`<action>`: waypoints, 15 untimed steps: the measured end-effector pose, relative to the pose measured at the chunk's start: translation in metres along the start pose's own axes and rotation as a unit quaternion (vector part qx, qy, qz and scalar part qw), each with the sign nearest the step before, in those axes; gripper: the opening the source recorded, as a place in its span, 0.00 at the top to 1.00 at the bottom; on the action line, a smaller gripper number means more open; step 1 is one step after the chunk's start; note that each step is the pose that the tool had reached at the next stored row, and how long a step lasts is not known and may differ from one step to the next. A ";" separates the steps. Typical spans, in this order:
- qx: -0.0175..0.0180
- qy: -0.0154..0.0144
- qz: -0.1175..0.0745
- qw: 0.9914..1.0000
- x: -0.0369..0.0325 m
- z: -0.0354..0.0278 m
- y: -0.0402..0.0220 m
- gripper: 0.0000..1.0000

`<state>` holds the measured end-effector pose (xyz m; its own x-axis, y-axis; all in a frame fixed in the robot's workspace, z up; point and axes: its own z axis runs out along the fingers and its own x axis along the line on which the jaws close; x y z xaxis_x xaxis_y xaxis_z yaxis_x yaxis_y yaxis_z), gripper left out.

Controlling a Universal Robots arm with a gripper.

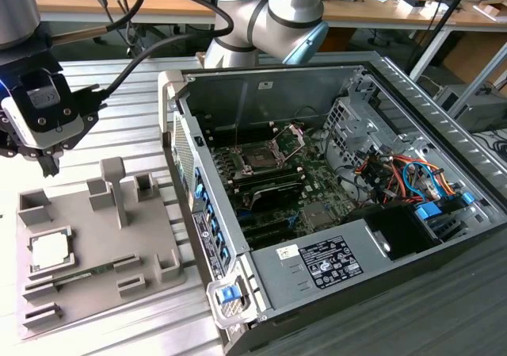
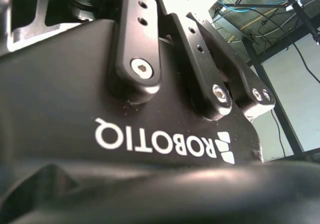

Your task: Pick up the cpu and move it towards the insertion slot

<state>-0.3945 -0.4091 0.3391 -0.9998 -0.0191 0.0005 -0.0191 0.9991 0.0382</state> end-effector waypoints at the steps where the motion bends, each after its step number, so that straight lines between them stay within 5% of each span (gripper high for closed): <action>1: 0.000 0.000 0.000 1.000 0.0001 0.0003 0.0000 0.89; 15: 0.000 0.000 0.000 1.000 0.0010 0.0038 -0.0001 0.89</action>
<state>-0.3954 -0.4091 0.3352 -0.9998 -0.0191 0.0005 -0.0191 0.9991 0.0382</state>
